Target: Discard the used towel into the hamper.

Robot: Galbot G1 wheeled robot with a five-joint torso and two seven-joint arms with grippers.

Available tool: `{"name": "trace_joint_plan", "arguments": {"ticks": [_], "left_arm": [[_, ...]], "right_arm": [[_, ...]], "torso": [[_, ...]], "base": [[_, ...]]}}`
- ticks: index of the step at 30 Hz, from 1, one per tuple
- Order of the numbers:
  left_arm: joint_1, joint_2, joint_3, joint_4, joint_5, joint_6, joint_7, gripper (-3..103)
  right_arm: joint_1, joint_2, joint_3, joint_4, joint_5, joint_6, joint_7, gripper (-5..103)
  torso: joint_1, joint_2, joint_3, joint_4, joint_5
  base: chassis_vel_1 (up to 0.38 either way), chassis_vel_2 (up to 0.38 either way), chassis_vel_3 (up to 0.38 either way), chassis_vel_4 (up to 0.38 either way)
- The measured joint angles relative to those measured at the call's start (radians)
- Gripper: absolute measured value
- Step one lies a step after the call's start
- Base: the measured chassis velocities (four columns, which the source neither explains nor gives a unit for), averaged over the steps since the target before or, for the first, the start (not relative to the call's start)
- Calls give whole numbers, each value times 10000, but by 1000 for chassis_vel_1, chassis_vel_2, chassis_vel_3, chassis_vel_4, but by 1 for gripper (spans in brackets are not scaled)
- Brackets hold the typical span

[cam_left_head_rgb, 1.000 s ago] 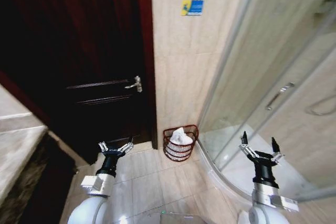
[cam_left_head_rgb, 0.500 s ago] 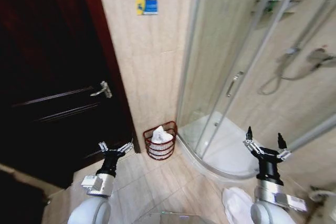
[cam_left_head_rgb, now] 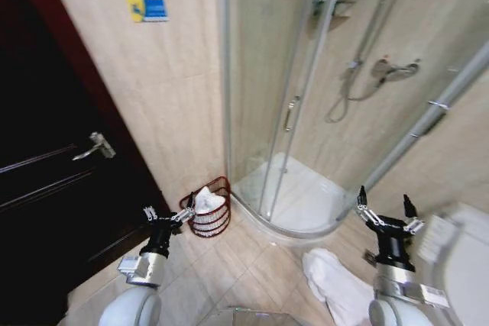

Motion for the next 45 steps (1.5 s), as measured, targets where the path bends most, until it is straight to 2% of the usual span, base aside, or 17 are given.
{"name": "trace_joint_plan", "arguments": {"ticks": [19,22,24,27,33,45], "left_arm": [[0,0,0,0,0,0,0,100],[0,0,0,-1,1,0,0,100],[0,0,0,0,0,0,0,100],[-1,0,1,0,0,0,0,100],[0,0,0,0,0,0,0,100],[0,0,0,0,0,0,0,100]], "right_arm": [[382,0,-94,148,-452,-151,1209,100],[458,0,-111,141,-660,-200,1695,100],[459,0,-112,141,-671,-206,1734,100],[462,0,-148,211,-693,-340,2327,100],[377,0,-222,224,-693,-329,2612,100],[215,0,-151,-86,-421,-156,2777,100]], "torso": [[0,0,0,-1,0],[-1,0,0,1,1],[-1,0,0,1,0],[0,0,0,-2,1],[-17,-36,-22,0,0],[-374,-808,-433,-3,0]], "base": [[-126,-123,-121,-119],[-111,-119,-111,-122],[-99,-107,-116,-109],[-92,-64,-83,-85],[-16,-18,-12,-20],[0,0,0,0]]}}
